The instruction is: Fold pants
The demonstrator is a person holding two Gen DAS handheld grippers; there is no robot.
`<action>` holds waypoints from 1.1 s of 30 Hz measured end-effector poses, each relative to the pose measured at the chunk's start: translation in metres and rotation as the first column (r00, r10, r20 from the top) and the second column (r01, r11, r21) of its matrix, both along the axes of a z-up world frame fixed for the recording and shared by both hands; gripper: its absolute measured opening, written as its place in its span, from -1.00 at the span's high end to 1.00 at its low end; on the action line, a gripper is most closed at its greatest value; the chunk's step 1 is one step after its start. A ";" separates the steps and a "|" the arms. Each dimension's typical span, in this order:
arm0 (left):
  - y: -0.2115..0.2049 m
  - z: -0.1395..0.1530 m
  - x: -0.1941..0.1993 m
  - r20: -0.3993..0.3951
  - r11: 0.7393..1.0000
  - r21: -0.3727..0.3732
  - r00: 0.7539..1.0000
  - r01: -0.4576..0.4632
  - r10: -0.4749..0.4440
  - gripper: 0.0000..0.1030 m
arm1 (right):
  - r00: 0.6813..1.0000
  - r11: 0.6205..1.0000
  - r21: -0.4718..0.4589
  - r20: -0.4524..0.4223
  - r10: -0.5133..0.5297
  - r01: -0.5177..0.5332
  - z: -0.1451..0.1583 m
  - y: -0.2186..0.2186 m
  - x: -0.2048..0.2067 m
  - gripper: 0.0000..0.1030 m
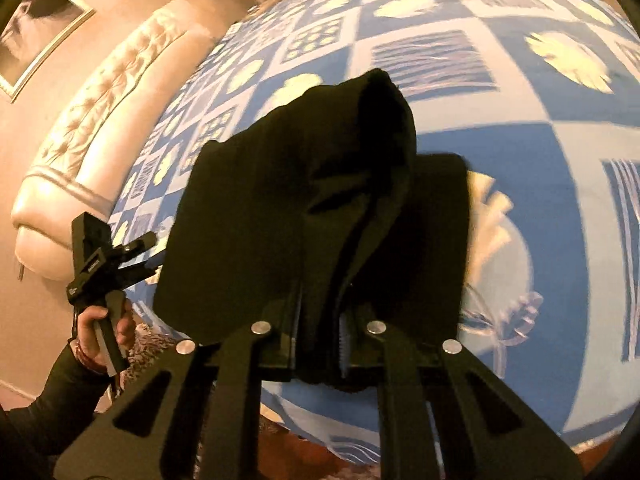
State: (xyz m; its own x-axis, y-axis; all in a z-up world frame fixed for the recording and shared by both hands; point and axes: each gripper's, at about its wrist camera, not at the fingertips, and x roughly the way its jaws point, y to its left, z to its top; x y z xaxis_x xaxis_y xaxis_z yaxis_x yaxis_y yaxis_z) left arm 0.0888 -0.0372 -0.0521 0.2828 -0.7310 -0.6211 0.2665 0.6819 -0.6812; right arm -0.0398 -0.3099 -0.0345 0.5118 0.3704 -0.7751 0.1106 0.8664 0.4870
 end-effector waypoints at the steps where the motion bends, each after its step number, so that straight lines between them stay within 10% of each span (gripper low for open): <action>1: -0.002 0.000 -0.001 0.000 1.000 -0.002 1.000 0.007 -0.007 -0.64 | 1.000 1.000 -0.003 -0.006 -0.009 0.009 -0.002 -0.002 0.002 0.74; 25: -0.018 -0.008 -0.019 -0.020 0.998 0.029 0.999 0.051 -0.050 -0.64 | 0.996 0.985 0.149 -0.001 -0.093 0.092 -0.036 -0.045 -0.005 0.61; 33: -0.023 -0.014 -0.023 -0.086 0.986 -0.135 0.990 0.103 -0.115 -0.65 | 0.987 0.961 0.233 0.019 -0.159 0.150 -0.031 -0.064 -0.017 -0.36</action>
State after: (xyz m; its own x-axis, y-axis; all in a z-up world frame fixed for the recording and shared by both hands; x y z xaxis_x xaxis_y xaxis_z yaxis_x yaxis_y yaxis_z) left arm 0.0661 -0.0600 -0.0666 0.1420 -0.8302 -0.5391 0.2653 0.5567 -0.7872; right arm -0.0572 -0.3744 -0.0653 0.6037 0.4502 -0.6579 0.2126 0.7045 0.6771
